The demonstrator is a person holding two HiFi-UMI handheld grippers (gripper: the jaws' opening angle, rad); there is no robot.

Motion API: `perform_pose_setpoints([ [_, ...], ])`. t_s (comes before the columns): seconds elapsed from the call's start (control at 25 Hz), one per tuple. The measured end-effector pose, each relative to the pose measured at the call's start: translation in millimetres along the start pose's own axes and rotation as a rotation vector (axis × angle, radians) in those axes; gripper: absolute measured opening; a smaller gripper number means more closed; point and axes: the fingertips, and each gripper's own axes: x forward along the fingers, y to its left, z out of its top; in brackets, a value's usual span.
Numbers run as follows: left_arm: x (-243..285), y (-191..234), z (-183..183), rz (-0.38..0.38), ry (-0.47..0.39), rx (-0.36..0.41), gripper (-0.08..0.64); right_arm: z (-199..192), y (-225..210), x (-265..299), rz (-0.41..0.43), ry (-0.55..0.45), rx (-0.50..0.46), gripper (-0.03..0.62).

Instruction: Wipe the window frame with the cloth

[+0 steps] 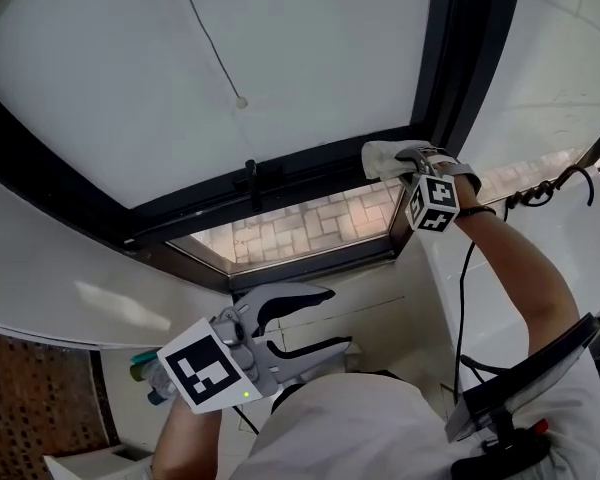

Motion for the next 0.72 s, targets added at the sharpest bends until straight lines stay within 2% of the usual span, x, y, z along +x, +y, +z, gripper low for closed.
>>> perform_pose_setpoints([
  [0.16, -8, 4, -7, 0.046, -0.009, -0.034, 0.242, -10, 27, -31, -0.007, -0.02, 0.251, 0.073],
  [0.24, -13, 5, -15, 0.069, -0.004, -0.043, 0.242, -16, 51, -49, 0.01, -0.015, 0.395, 0.074],
  [0.44, -38, -3, -36, 0.095, -0.013, -0.07, 0.242, -11, 123, -106, 0.051, -0.008, 0.672, 0.074],
  [0.56, -56, -10, -45, 0.114, -0.03, -0.064, 0.242, 0, 152, -146, 0.029, -0.024, 0.816, 0.074],
  [0.72, -87, -23, -58, 0.153, -0.034, -0.041, 0.242, 26, 171, -198, -0.022, -0.062, 0.94, 0.075],
])
